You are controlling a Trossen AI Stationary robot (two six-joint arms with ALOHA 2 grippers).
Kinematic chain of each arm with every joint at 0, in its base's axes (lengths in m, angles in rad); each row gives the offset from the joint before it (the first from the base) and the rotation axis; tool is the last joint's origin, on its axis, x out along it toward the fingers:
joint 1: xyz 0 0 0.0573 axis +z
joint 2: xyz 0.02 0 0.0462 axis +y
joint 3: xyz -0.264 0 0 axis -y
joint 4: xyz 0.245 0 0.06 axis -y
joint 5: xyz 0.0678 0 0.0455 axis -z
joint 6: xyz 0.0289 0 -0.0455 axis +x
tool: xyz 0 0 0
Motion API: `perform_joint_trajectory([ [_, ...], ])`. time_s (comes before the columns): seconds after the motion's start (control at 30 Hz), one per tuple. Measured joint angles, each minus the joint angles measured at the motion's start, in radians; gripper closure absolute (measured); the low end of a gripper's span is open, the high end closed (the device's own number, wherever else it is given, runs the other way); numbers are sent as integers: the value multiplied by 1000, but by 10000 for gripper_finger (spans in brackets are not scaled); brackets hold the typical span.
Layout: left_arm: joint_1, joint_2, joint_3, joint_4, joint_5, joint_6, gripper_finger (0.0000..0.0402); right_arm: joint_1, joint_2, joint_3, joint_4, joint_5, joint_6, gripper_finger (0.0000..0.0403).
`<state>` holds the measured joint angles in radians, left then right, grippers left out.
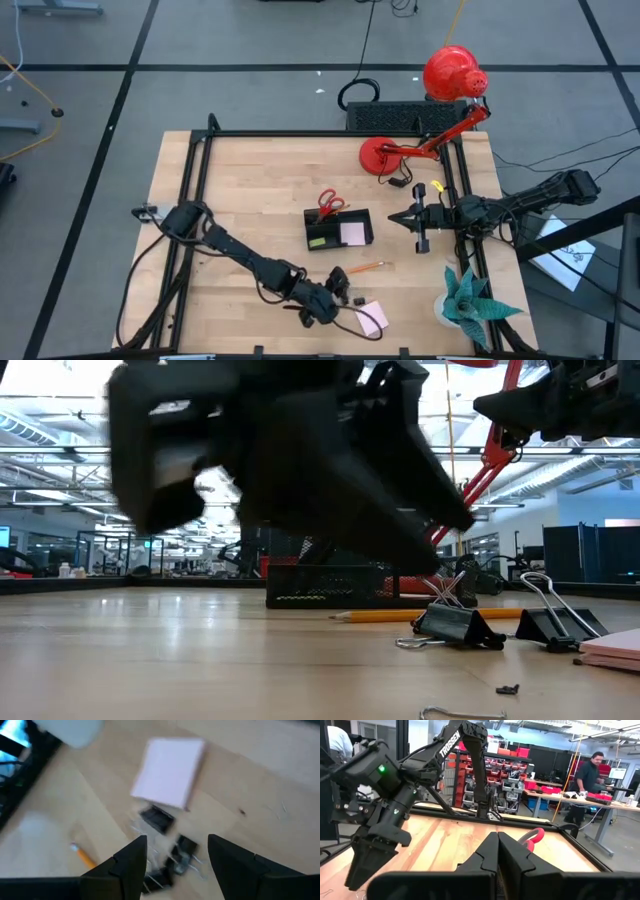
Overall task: Pick and place office supplies into organizer
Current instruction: Put the bottom left binder clip into the bottom left compartment of the desk organizer
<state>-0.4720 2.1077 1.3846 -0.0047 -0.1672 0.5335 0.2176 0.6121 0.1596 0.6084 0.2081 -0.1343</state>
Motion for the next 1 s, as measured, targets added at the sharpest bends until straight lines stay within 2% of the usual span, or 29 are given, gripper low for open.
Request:
perform_joint_trajectory([
  [0.37, 10, 29, 0, -22, 6, 38, 186, 0, 3, 0, -8, 3, -12, 403],
  [0.47, 18, 30, 0, -28, 9, 29, 197, 0, 3, 0, -10, 3, -10, 403],
  [0.77, 26, 31, 0, -23, 11, 3, 295, 0, 4, 0, -12, 3, -9, 403],
  [1.0, 27, 31, 0, -22, 11, 0, 357, 0, 4, 0, -15, 3, -9, 403],
])
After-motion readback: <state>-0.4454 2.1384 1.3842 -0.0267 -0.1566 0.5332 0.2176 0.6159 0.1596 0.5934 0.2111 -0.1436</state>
